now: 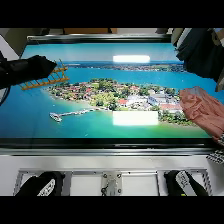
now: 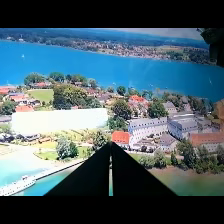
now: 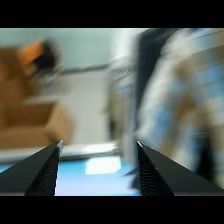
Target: Fold the clothes and pants, and hang the long-sleeved shirts on hangers.
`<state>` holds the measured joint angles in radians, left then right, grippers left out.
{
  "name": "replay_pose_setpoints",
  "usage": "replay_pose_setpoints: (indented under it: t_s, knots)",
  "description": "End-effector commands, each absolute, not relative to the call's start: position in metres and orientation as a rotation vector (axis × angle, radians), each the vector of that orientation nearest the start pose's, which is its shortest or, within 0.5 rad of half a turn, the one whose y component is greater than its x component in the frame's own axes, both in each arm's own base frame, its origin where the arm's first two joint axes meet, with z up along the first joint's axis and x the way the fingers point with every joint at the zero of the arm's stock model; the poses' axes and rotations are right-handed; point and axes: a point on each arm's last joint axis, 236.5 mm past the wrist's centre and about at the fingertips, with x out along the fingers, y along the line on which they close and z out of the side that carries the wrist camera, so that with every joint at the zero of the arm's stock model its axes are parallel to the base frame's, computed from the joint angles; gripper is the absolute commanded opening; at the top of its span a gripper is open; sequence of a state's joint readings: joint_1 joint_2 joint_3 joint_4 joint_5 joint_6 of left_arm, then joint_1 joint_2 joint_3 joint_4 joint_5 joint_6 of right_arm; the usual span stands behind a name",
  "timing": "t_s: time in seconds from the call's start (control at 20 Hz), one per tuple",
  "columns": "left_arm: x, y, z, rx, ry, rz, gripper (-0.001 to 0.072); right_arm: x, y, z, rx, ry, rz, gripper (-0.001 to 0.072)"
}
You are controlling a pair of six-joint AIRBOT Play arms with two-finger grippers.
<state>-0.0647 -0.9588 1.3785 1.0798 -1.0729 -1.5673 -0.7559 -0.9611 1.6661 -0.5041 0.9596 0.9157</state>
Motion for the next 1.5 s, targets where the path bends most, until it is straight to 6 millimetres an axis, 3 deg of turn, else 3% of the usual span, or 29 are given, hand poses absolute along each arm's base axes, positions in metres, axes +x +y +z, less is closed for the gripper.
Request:
replay_pose_setpoints:
  t_s: [0.0, 0.15, 0.3, 0.4, 0.55, 0.8, 0.85, 0.9, 0.95, 1.45]
  knots:
    - [0.366, -0.151, 0.222, -0.338, 0.726, -0.454, 0.0017, 0.384, 0.041, 0.391, -0.074, 0.143, 0.502, 0.0514]
    - [0.357, -0.190, 0.186, -0.319, 0.790, -0.525, 0.0017, 0.381, 0.126, 0.306, -0.182, 0.364, 0.721, 0.0514]
    - [0.349, -0.221, 0.169, -0.294, 0.831, -0.586, 0.0017, 0.360, 0.194, 0.241, -0.174, 0.518, 0.906, 0.0514]
    - [0.346, -0.231, 0.163, -0.284, 0.850, -0.606, 0.0018, 0.345, 0.222, 0.205, -0.167, 0.603, 0.992, 0.0513]
    - [0.344, -0.234, 0.160, -0.279, 0.861, -0.613, 0.0018, 0.325, 0.244, 0.163, -0.156, 0.727, 1.085, 0.0512]
    - [0.344, -0.234, 0.160, -0.279, 0.861, -0.613, 0.0017, 0.316, 0.245, 0.154, -0.157, 0.774, 1.119, 0.0508]
    - [0.344, -0.234, 0.160, -0.280, 0.861, -0.613, 0.0018, 0.316, 0.245, 0.154, -0.157, 0.774, 1.119, 0.0447]
    - [0.344, -0.234, 0.160, -0.279, 0.861, -0.613, 0.0017, 0.316, 0.245, 0.154, -0.158, 0.774, 1.119, 0.0134]
    - [0.344, -0.234, 0.160, -0.280, 0.861, -0.613, 0.0017, 0.317, 0.245, 0.154, -0.158, 0.774, 1.119, 0.0021]
    - [0.344, -0.234, 0.160, -0.280, 0.861, -0.613, 0.0017, 0.317, 0.245, 0.154, -0.157, 0.774, 1.119, 0.0021]
